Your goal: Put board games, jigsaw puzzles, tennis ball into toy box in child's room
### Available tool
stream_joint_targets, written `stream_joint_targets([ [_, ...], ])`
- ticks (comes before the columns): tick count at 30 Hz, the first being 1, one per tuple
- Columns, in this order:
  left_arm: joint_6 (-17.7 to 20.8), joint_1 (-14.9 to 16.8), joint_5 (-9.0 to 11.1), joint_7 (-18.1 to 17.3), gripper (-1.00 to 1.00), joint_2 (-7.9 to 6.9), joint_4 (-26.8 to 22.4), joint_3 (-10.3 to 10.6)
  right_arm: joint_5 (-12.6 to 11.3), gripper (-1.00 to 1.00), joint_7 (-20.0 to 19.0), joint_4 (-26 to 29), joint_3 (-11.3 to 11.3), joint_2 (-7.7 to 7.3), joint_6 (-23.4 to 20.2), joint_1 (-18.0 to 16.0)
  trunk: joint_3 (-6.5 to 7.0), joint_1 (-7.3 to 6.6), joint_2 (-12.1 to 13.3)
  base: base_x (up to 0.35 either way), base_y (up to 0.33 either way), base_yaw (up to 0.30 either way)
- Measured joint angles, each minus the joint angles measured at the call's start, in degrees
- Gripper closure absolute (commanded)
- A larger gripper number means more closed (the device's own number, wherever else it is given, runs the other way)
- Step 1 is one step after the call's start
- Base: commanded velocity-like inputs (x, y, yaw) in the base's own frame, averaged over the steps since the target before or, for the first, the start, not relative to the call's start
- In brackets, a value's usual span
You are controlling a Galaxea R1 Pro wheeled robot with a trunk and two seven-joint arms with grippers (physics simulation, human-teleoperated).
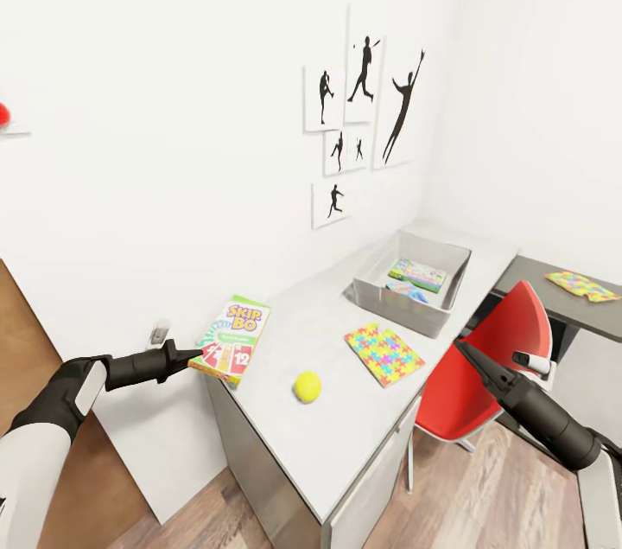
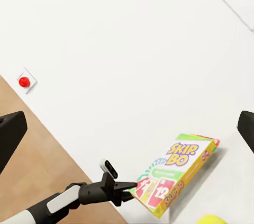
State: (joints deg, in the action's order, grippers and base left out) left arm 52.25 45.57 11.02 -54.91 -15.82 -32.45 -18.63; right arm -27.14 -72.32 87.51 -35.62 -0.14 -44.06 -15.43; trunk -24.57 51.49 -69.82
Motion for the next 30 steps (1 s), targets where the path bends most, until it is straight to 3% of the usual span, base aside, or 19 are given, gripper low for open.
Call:
stream_joint_targets([
  [30, 0.7, 0.0, 0.0, 0.0, 1.0, 0.07, 0.0, 0.3, -0.1, -1.0, 0.6, -2.6, -0.3, -0.13, 0.5, 0.0, 5.39, -6.59, 12.0, 0.0, 0.0, 0.0],
])
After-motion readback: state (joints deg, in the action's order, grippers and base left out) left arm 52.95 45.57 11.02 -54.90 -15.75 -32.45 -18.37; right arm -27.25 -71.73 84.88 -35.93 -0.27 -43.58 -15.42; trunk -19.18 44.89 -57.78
